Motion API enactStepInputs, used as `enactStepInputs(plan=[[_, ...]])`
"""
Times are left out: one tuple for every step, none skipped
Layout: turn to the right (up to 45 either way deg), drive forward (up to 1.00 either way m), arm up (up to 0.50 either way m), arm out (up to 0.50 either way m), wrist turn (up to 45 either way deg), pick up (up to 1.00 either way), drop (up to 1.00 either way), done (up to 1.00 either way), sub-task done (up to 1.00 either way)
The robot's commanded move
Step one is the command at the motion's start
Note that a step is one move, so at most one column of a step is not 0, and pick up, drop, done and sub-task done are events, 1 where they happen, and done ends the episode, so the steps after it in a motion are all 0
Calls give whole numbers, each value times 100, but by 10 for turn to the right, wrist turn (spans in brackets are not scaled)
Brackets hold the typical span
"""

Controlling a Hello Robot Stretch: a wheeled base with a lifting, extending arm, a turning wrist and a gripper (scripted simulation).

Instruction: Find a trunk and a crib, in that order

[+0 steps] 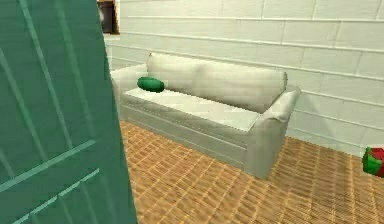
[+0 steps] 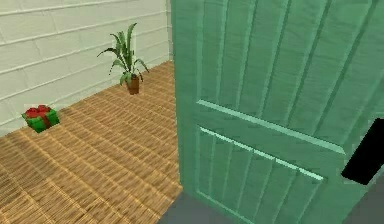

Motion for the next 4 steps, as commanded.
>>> enactStepInputs(plan=[[0, 100, 0, 0, 0, 0, 0, 0, 0], [0, 30, 0, 0, 0, 0, 0, 0, 0], [-450, 0, 0, 0, 0, 0, 0, 0, 0], [-60, 0, 0, 0, 0, 0, 0, 0, 0]])
